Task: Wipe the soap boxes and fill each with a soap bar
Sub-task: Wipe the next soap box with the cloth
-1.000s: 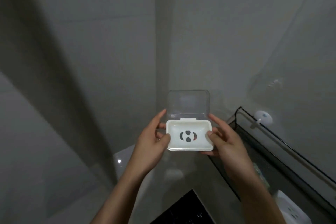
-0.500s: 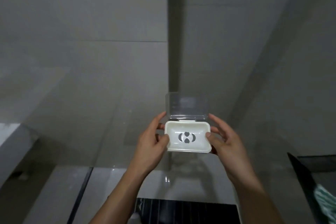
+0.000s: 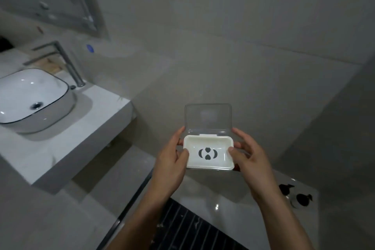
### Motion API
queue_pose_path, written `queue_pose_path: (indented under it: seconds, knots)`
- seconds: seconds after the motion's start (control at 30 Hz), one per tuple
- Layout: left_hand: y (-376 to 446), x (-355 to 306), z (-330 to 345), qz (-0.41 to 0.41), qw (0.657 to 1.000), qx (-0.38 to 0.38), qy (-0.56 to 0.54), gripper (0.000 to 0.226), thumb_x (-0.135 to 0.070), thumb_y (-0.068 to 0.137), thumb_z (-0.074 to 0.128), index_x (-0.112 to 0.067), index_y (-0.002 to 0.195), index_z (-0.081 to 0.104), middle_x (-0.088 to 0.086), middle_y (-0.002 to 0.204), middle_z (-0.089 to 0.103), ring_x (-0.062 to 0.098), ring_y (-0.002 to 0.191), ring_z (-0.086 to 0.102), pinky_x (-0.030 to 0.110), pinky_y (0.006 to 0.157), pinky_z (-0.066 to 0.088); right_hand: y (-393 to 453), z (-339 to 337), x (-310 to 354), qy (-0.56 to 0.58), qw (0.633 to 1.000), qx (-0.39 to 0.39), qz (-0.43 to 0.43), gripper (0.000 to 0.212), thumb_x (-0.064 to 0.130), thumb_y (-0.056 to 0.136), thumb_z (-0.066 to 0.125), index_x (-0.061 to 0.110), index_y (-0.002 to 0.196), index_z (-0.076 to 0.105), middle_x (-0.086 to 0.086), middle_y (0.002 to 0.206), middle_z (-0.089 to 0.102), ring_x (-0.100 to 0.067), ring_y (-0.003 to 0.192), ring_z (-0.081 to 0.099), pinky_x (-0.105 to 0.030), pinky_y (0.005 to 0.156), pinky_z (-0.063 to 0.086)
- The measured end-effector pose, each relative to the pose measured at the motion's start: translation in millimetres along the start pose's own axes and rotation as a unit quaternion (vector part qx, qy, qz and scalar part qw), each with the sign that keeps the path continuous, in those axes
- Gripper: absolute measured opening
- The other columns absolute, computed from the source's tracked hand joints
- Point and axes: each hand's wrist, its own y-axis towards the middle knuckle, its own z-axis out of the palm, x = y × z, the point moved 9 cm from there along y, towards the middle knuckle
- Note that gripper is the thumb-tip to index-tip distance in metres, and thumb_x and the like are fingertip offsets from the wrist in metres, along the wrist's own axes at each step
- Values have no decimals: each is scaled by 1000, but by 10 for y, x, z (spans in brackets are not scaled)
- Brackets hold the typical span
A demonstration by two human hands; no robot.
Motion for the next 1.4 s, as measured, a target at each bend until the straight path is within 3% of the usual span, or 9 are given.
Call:
queue_pose_path:
  seconds: [0.23,0.37,0.43,0.63,0.8,0.93,1.13,1.27,1.4]
  knots:
    - [70,570,-1301,-38,995,-94,-13,57,-21,88,46,-35,143,45,-18,107,61,7,78,64,21,73,52,177,1489,116,-21,995,94,-10,50,1,95,60,30,136,60,5,97,65,2,74,67,-20,61,54]
    - [-32,829,-2053,-66,983,-173,-10,57,-24,82,46,-36,137,50,-20,103,64,1,83,64,14,73,48,219,2362,161,-24,985,169,-14,50,-1,95,59,30,135,60,2,98,65,3,73,67,-18,58,53]
    - [-117,977,-2359,-91,973,-209,-22,57,-24,82,45,-34,138,50,-14,107,66,5,91,65,26,80,52,231,2765,176,-29,978,207,-18,50,0,95,60,33,133,61,4,97,65,2,75,68,-21,61,55]
    - [-478,1293,-3157,-141,938,-315,30,60,-24,84,43,-34,143,45,-16,106,66,-4,88,62,23,77,55,176,3957,98,-39,939,341,-17,52,0,95,60,37,133,62,2,102,72,-10,87,72,-34,71,59]
    - [-692,1508,-3753,-184,896,-400,53,54,-13,94,52,-31,144,43,-13,109,61,12,89,67,38,79,59,132,4893,127,-49,897,438,-32,53,0,94,61,40,128,64,0,100,72,-14,87,71,-30,68,58]
    - [-734,1569,-4206,-205,862,-460,58,52,-14,95,54,-33,142,42,-17,112,57,11,80,69,34,70,61,112,5632,271,-60,854,515,-46,50,3,97,59,43,126,63,2,109,67,-15,87,71,-35,66,63]
    - [-836,1743,-4714,-250,808,-529,70,55,-18,94,54,-32,145,41,-11,117,57,13,74,66,32,71,60,50,6463,402,-70,812,575,-70,47,8,96,62,44,127,63,6,111,68,-8,87,71,-39,68,64]
    - [-807,1900,-5067,-254,790,-553,73,53,-19,94,53,-32,145,42,-11,117,57,11,75,66,25,66,57,14,6952,410,-72,798,594,-69,48,7,97,61,43,128,62,3,112,67,-15,87,72,-47,70,64]
    - [-728,2153,-5529,-248,787,-561,67,53,-17,92,53,-31,143,45,-11,115,59,9,70,63,19,63,51,-5,7473,392,-68,804,588,-59,49,5,97,58,45,126,61,4,111,67,-16,92,70,-38,66,63]
